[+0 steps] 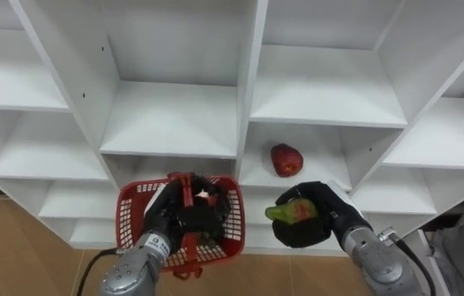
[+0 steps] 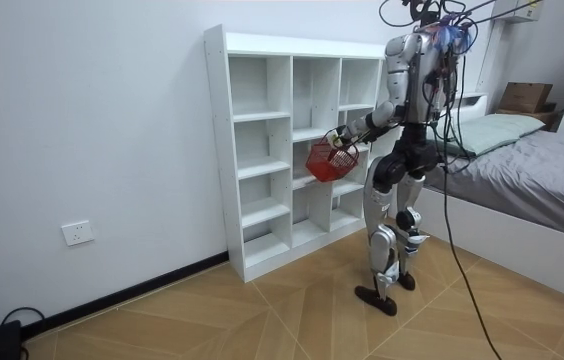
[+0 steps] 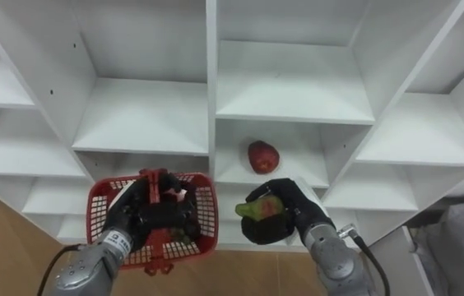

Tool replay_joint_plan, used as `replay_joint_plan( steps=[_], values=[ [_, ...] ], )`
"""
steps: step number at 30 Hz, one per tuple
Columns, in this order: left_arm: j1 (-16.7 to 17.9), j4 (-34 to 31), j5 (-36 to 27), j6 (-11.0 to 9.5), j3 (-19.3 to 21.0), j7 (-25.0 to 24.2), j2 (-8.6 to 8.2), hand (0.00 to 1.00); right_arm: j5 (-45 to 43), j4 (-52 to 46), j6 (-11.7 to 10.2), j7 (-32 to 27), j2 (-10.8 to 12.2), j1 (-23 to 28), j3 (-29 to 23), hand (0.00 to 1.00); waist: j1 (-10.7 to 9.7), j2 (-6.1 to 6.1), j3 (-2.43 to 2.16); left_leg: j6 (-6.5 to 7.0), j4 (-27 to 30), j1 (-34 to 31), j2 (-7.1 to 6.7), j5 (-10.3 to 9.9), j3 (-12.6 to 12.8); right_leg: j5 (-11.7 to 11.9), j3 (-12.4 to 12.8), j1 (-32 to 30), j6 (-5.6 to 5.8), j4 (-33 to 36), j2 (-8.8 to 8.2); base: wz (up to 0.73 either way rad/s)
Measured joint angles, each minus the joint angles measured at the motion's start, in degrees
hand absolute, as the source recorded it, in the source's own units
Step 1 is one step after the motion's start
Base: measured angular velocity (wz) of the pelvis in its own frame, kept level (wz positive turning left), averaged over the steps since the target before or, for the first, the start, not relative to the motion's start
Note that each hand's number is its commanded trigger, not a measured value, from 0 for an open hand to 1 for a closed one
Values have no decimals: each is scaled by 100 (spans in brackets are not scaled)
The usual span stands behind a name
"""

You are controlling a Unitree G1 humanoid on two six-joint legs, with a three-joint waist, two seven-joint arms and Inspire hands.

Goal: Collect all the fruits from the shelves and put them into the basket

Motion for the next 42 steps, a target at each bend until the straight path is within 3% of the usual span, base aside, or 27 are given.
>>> replay_joint_plan(
  steps=[11, 24, 33, 42],
  values=[
    [38, -1, 2, 0, -24, 0, -4, 100, 0, 5, 0, 10, 91, 0, 7, 100, 6, 0, 0, 0, 1, 10, -3, 0, 10, -1, 4, 12, 2, 0, -13, 0],
    [42, 11, 11, -1, -320, -78, -26, 100, -31, -3, 1, 244, 190, -111, 239, 100, 33, 24, 16, 2, -27, 20, -5, -1, 17, -2, 11, 9, 5, 4, -1, 0],
    [51, 43, 5, 0, -383, -77, -32, 100, -60, -43, 7, 337, 207, -433, 415, 100, 93, 85, 57, 2, -30, 29, -4, -1, 27, -1, 10, 12, 5, 4, -4, 0],
    [56, 43, -3, 25, -459, -78, -20, 100, -251, -114, 200, 319, 208, -508, 693, 100, 177, 97, 63, 2, -32, 23, -6, -2, 26, -1, 6, 6, 6, -3, -5, 0]
  ],
)
